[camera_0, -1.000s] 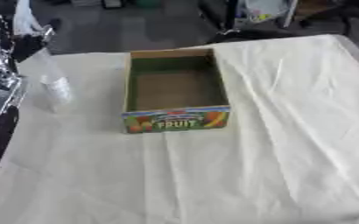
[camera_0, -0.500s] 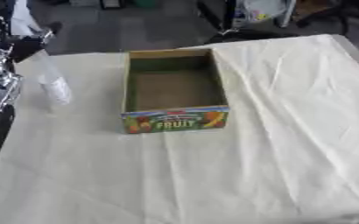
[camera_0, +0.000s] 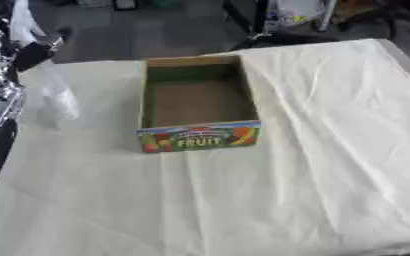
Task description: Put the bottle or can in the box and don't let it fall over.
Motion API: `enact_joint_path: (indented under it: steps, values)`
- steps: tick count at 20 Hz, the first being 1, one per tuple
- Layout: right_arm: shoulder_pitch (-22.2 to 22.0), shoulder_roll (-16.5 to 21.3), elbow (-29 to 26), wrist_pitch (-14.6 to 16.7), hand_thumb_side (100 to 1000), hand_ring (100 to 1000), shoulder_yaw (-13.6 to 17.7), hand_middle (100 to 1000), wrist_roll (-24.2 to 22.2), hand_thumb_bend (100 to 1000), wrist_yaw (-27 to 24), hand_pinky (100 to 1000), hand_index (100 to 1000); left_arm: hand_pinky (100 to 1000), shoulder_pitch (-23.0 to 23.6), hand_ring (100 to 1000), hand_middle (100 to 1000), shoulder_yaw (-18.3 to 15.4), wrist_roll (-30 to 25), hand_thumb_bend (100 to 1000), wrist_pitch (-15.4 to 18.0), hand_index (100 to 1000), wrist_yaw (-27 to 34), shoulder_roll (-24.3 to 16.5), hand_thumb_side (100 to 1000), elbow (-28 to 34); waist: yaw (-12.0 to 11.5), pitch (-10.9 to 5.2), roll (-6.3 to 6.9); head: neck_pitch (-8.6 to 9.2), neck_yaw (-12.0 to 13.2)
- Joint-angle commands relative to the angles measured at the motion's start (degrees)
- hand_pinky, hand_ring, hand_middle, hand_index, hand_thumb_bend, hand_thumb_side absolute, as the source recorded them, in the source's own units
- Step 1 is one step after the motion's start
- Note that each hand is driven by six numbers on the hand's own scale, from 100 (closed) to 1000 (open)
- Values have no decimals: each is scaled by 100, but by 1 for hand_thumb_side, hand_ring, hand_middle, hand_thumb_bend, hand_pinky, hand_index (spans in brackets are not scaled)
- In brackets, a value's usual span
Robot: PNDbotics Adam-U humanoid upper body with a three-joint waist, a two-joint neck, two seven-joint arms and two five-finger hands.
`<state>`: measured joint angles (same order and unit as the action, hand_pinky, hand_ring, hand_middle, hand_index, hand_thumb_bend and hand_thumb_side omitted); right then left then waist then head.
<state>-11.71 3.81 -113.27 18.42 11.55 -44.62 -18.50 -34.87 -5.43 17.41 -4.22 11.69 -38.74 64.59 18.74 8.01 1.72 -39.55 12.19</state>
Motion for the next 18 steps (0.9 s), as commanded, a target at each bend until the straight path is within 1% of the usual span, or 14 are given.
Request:
enact_joint_path:
  steps: [1,2,4,7,8,9,10,14,16,17,18]
  values:
    - [3,35,-132,2,470,1000,-13,1000,-7,100,16,789,1000,839,-119,880,547,0,-43,617,28,801,49,-257,121,32,10,-56,3,94,-12]
    - [2,35,-132,2,470,1000,-13,1000,-7,100,15,789,1000,837,-121,874,535,0,-47,598,31,790,57,-256,100,27,11,-56,3,94,-12]
    - [1,34,-132,2,470,1000,-14,1000,-8,100,16,789,1000,835,-124,864,524,4,-52,576,39,778,73,-256,100,22,13,-55,2,96,-11]
    - [-1,30,-132,-1,470,1000,-15,1000,-13,100,20,790,1000,829,-128,831,485,10,-65,497,54,741,93,-253,100,16,16,-55,1,96,-13]
    - [-1,29,-132,0,470,1000,-16,1000,-14,100,20,790,1000,828,-129,828,482,10,-64,486,58,737,103,-252,100,13,17,-55,0,96,-12]
    - [-2,29,-132,1,470,1000,-15,1000,-14,100,20,790,1000,825,-132,814,466,10,-61,434,62,721,116,-251,100,10,18,-55,0,98,-11]
    - [-3,29,-132,1,469,1000,-15,1000,-14,100,19,789,1000,822,-135,804,456,9,-53,401,66,710,133,-250,100,8,18,-55,-1,100,-13]
    - [-9,27,-132,4,470,1000,-16,1000,-17,100,18,789,1000,813,-141,773,420,9,15,331,78,678,195,-253,100,7,23,-58,-5,101,-13]
    - [-11,26,-132,4,470,1000,-17,1000,-19,100,17,789,1000,804,-143,747,390,12,57,292,85,653,219,-254,100,12,25,-60,-6,101,-12]
    - [-12,26,-132,4,470,1000,-17,1000,-19,100,17,789,1000,796,-144,712,354,14,76,266,88,621,228,-255,100,16,25,-60,-7,102,-12]
    - [-12,26,-132,5,470,1000,-17,1000,-20,100,16,789,1000,792,-145,694,338,15,94,257,92,606,236,-257,100,22,26,-61,-8,103,-11]
